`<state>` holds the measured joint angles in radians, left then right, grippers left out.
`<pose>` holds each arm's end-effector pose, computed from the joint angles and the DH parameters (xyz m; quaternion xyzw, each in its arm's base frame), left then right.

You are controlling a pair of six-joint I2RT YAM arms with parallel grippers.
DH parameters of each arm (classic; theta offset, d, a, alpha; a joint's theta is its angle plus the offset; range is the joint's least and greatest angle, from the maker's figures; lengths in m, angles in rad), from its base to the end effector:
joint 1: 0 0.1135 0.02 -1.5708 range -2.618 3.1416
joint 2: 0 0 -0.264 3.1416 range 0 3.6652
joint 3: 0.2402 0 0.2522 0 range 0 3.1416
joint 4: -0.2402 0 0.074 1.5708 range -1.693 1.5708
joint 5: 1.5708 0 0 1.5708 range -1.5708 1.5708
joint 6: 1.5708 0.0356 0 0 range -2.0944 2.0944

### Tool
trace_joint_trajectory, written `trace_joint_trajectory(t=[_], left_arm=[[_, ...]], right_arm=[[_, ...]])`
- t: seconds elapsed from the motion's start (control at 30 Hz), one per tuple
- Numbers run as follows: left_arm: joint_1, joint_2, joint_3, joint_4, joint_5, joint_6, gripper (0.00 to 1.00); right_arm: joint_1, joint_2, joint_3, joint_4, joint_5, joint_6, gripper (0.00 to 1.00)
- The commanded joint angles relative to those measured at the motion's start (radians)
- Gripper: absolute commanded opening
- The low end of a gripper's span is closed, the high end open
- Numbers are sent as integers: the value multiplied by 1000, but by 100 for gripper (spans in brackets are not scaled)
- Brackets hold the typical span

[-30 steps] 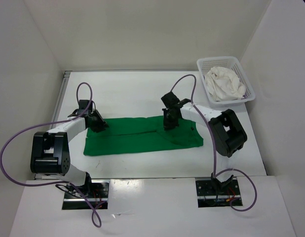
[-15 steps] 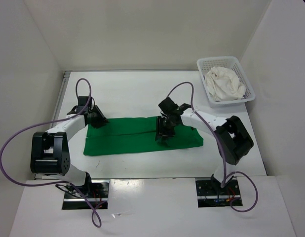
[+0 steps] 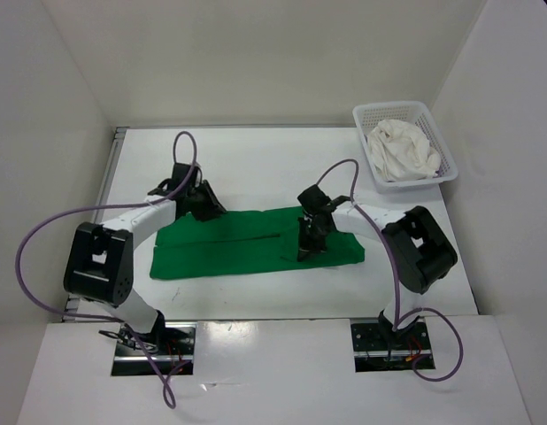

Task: Fold and stack the t-shirts
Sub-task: Fold the other side of the tshirt into a rectangle

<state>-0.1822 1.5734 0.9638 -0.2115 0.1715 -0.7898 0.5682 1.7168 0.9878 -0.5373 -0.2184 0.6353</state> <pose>0.3236 -0.0658 0.2066 -0.2474 0.8941 -0.2409 0.2853 0.2602 0.1753 0.1525 0.0164 0.9825 0.1741 0.0633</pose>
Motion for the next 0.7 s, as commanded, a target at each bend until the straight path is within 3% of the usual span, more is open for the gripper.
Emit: trace_joint_trajectory(t=[0.0,0.17,0.33,0.4,0.5,0.53,0.63,0.67], left_arm=[[-75,39,42,38,22,-41,35],[-197,83,93,50,45,-66,35],[-304,116,151,61,54,-88,35],[-315,151,170,70,54,-88,35],[-327,203,191,80,54,-88,35],[-327,227,191,80,54,-78,35],[-286,249,202,80,43,-66,35],[-272,249,191,80,33,-55,35]], right_arm=[[32,-14,-11,59,-1,18,7],[42,-14,-11,20,-4,-3,12],[-20,-109,63,-46,50,-25,29],[-82,-140,63,-36,73,-36,25],[-209,-161,63,28,102,-36,7],[-244,-142,74,60,125,-46,5],[-300,-79,126,91,232,-57,7],[-315,-65,140,100,253,-68,12]])
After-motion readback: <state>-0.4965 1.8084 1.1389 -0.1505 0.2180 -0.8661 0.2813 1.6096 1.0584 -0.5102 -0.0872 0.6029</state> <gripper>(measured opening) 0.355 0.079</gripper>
